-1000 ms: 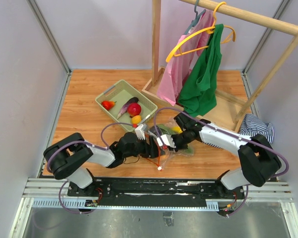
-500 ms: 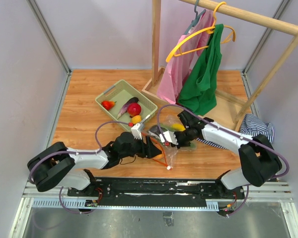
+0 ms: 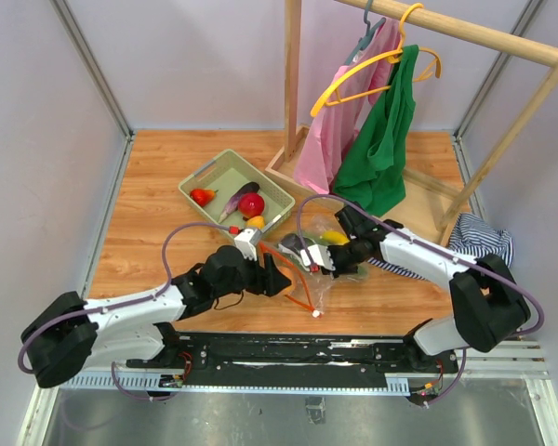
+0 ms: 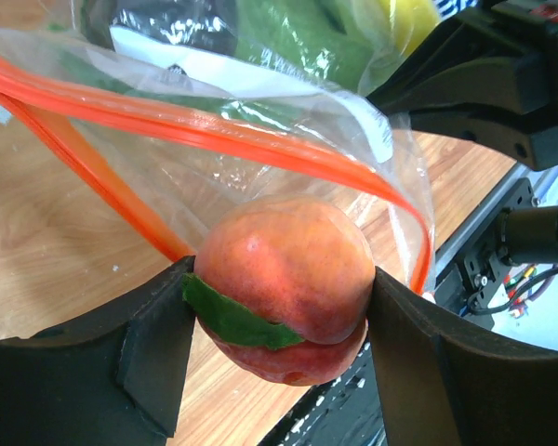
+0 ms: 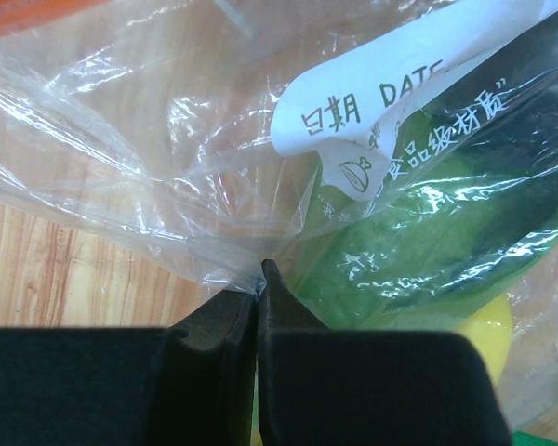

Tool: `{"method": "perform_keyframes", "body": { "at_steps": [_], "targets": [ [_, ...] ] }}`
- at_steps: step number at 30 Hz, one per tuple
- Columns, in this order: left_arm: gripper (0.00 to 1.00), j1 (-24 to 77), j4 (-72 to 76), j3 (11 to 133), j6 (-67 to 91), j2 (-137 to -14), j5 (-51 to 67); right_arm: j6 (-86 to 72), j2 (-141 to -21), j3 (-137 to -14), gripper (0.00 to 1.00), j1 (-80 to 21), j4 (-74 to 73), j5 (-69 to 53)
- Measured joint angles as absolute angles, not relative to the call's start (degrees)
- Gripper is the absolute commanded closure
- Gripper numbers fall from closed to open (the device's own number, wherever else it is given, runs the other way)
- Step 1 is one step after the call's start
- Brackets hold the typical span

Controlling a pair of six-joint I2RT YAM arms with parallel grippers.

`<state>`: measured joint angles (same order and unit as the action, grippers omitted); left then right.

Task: Open the zip-top bag and remove the fake food
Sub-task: Pick up the fake fruit from the zipper food storage bag, then place the fake fruit in the bin.

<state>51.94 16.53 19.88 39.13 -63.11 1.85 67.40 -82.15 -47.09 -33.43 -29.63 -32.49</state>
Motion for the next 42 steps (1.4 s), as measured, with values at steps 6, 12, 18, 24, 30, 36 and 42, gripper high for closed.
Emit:
{"method": "perform_keyframes", "body": {
  "at_steps": [6, 12, 18, 24, 30, 36, 42],
  "targets": [
    [0.84, 51.94, 8.43, 23.16, 35.83, -56.77, -1.10, 68.14, -81.28, -47.09, 0.96, -32.01, -30.59, -34.13],
    [0.85, 51.94, -0.01, 28.32, 32.01, -52.53, -4.29, 70.32, -79.26, -47.09, 0.94, -29.45, -32.80, -37.04],
    [0.86, 51.94, -6.09, 32.86, 28.36, -49.60, -7.31, 73.32, -78.24, -47.09, 0.93, -27.73, -35.66, -40.51],
    [0.87, 51.53, -8.56, 34.98, 25.04, -47.35, -9.78, 75.09, -78.24, -47.09, 0.89, -26.79, -37.67, -42.19],
    [0.88, 45.67, -8.91, 35.77, 22.55, -47.22, -9.23, 76.75, -78.24, -47.55, 0.74, -24.03, -40.45, -44.71],
    [0.89, 33.91, -3.62, 37.71, 21.54, -49.82, -3.75, 79.48, -76.66, -48.95, 0.52, -20.69, -44.99, -49.25],
    [0.89, 23.94, 3.99, 38.46, 23.03, -57.36, 3.01, 83.13, -76.03, -51.53, 0.46, -18.81, -50.89, -53.63]
  ]
}}
